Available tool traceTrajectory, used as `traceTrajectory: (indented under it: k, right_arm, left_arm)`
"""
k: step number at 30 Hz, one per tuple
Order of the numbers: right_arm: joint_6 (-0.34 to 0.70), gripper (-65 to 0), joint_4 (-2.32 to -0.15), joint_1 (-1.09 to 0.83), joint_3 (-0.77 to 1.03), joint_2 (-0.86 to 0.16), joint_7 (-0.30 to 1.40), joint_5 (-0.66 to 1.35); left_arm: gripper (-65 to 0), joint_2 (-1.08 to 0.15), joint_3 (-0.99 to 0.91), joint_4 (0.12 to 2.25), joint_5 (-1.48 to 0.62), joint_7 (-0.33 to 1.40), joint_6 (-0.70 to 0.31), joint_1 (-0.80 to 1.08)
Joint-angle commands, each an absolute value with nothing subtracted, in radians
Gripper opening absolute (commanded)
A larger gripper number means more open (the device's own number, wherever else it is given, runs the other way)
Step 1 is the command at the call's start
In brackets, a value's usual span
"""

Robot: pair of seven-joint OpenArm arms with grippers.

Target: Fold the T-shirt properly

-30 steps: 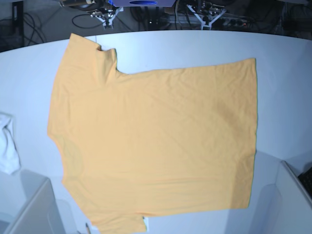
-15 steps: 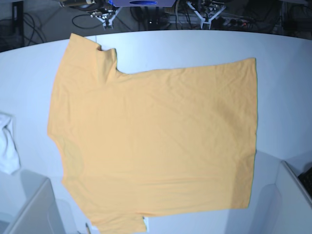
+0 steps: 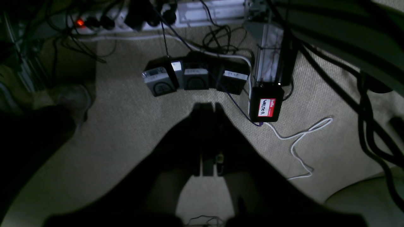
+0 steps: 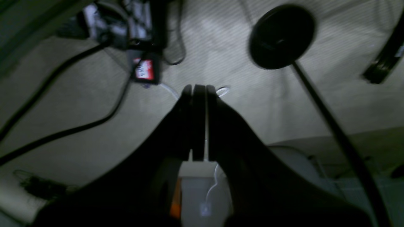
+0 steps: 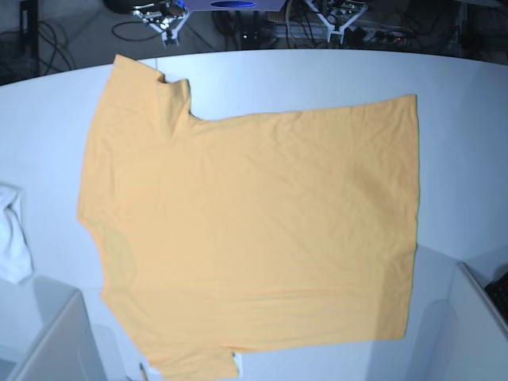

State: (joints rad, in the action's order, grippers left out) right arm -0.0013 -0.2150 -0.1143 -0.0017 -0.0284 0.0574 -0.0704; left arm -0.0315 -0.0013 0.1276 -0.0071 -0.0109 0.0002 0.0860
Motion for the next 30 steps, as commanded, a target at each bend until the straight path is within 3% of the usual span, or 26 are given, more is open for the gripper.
traceTrajectory:
  k: [1, 8, 12, 20, 30]
  right_arm:
    - [-0.004, -65.0, -0.243, -0.124, 0.002, -0.028, 0.067, -0.067]
    - [-0.002, -65.0, -0.358, -0.228, 0.058, -0.036, 0.12, -0.062]
    - [0.001, -65.0, -0.599, -0.381, 0.168, -0.031, 0.128, -0.064]
    - [-0.004, -65.0, -1.122, -0.641, 0.213, 0.027, 0.255, -0.064]
    - [-0.002, -65.0, -1.59, -0.76, 0.398, 0.104, 0.407, -0.065]
  left_arm:
    - [-65.0, -0.053, -0.002, 0.151, -0.007, -0.021, 0.005, 0.081]
    - [-65.0, -0.094, 0.01, 0.377, -0.001, -0.022, 0.005, 0.252]
    - [-65.0, -0.117, -0.001, 0.576, -0.005, -0.018, 0.005, 0.392]
    - [-65.0, -0.147, -0.002, 0.832, -0.007, -0.018, 0.005, 0.602]
    - [-65.0, -0.249, -0.002, 1.337, -0.008, -0.01, 0.005, 0.875]
